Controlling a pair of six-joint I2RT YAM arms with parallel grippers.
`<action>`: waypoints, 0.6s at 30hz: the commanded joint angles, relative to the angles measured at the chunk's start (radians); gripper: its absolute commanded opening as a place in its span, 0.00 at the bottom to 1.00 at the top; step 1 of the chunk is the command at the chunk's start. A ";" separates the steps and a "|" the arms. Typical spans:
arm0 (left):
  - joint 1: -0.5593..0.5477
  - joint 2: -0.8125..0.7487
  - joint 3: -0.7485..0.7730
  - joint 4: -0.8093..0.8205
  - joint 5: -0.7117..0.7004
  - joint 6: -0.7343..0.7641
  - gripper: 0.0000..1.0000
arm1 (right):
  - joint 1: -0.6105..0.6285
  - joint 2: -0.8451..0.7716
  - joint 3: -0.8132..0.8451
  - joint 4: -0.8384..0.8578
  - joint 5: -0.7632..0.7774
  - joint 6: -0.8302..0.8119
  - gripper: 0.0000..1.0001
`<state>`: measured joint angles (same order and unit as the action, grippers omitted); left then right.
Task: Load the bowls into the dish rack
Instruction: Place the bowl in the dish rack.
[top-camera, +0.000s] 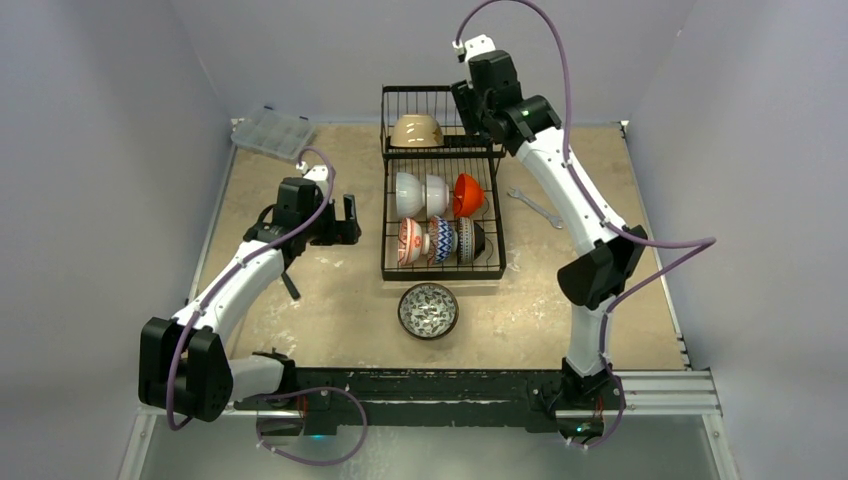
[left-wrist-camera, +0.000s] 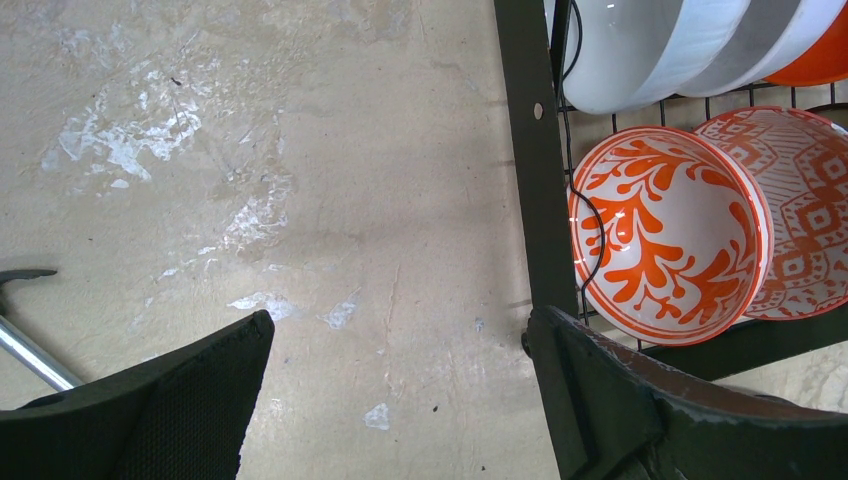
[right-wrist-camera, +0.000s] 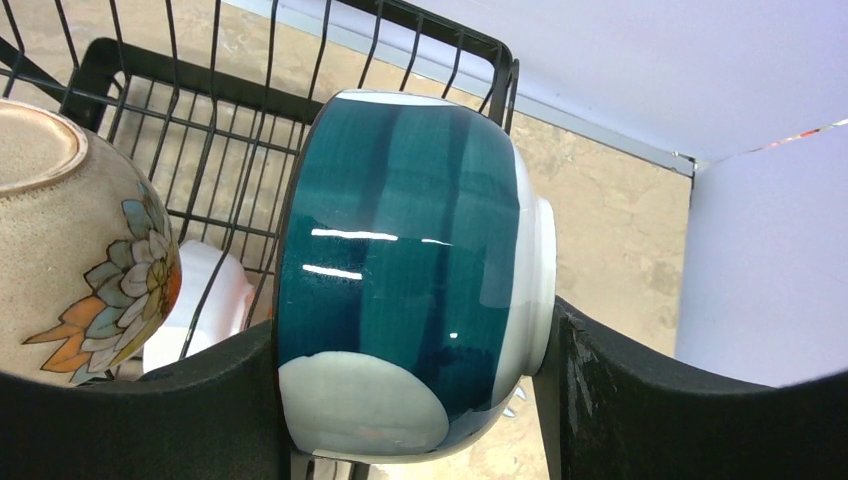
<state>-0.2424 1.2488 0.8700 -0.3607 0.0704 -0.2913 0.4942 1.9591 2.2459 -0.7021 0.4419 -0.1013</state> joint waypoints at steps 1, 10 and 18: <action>0.008 -0.026 -0.005 0.015 -0.010 0.021 0.96 | 0.017 -0.057 0.063 0.034 0.109 -0.042 0.00; 0.007 -0.027 -0.007 0.014 -0.009 0.021 0.96 | 0.069 -0.064 0.047 0.041 0.183 -0.089 0.00; 0.008 -0.028 -0.007 0.014 -0.010 0.021 0.96 | 0.100 -0.056 0.031 0.020 0.246 -0.105 0.00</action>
<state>-0.2424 1.2488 0.8684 -0.3611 0.0704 -0.2913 0.5785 1.9591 2.2459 -0.7189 0.5983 -0.1776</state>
